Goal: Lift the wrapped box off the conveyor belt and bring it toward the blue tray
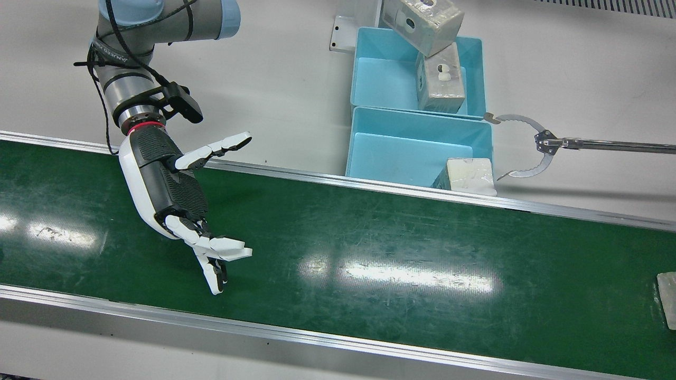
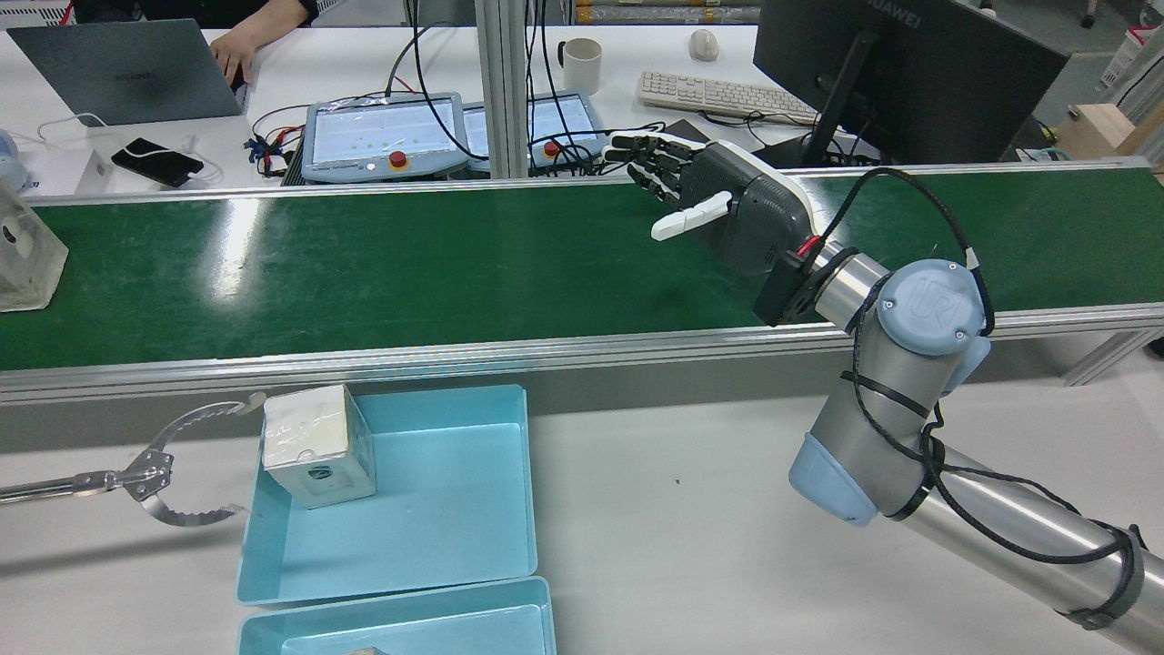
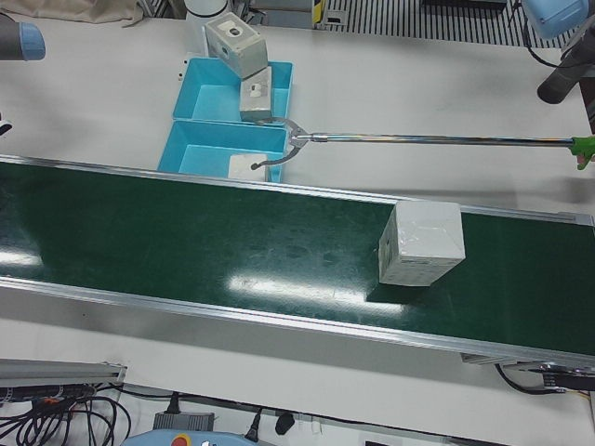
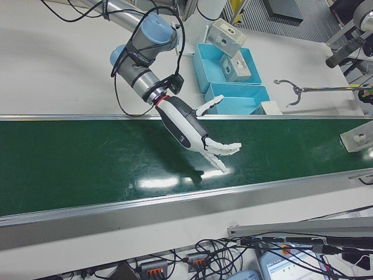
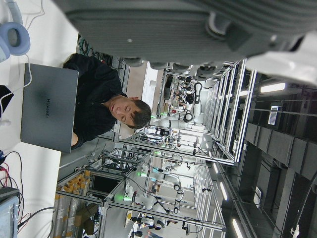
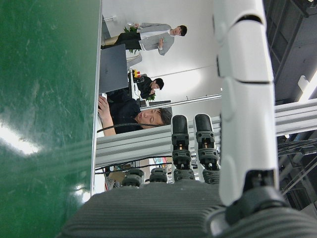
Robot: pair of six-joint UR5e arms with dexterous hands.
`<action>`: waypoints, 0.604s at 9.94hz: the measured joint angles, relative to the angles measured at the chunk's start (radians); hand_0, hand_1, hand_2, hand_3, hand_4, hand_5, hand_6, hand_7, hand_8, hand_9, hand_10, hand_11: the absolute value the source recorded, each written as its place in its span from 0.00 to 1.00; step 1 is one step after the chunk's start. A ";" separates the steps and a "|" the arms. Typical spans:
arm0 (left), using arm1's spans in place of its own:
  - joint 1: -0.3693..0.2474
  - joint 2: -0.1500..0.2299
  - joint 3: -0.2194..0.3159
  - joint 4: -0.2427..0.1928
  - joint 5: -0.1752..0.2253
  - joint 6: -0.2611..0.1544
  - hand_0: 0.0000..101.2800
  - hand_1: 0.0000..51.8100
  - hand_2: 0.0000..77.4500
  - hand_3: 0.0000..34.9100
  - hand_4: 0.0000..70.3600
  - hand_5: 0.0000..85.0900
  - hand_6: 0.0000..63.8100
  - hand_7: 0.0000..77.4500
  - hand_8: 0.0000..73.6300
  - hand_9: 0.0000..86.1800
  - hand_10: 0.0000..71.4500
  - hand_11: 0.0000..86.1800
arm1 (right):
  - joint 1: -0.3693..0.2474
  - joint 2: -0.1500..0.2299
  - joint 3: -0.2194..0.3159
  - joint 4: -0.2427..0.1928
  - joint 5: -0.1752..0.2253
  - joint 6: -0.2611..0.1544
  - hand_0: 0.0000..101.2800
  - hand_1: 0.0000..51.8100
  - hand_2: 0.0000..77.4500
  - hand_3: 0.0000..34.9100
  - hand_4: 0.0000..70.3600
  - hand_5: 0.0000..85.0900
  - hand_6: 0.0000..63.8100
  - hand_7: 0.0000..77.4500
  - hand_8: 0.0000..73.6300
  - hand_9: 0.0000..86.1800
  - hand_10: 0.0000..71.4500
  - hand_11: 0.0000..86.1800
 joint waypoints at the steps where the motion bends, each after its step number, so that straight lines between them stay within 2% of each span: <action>1: 0.000 0.000 0.000 0.000 0.000 0.000 0.00 0.00 0.01 0.00 0.00 0.01 0.00 0.01 0.01 0.01 0.01 0.00 | 0.000 0.000 0.000 0.001 0.000 0.002 0.50 0.29 0.10 0.05 0.33 0.22 0.16 0.30 0.01 0.05 0.02 0.06; 2: 0.000 0.000 0.000 0.000 0.000 0.000 0.00 0.00 0.01 0.00 0.00 0.01 0.00 0.01 0.01 0.01 0.01 0.00 | 0.000 0.000 0.000 0.002 0.001 0.003 0.50 0.29 0.09 0.05 0.33 0.22 0.16 0.30 0.01 0.05 0.03 0.04; 5: 0.000 0.000 0.000 0.000 0.000 0.000 0.00 0.00 0.01 0.00 0.00 0.01 0.00 0.01 0.01 0.01 0.01 0.00 | -0.003 0.005 -0.002 0.004 0.002 0.003 0.50 0.32 0.13 0.05 0.33 0.22 0.16 0.30 0.01 0.05 0.05 0.09; 6: 0.000 0.000 0.000 0.000 0.000 0.000 0.00 0.00 0.01 0.00 0.00 0.01 0.00 0.01 0.01 0.01 0.00 0.01 | -0.001 0.005 -0.002 0.004 0.003 0.003 0.50 0.36 0.17 0.05 0.31 0.22 0.16 0.33 0.04 0.07 0.07 0.10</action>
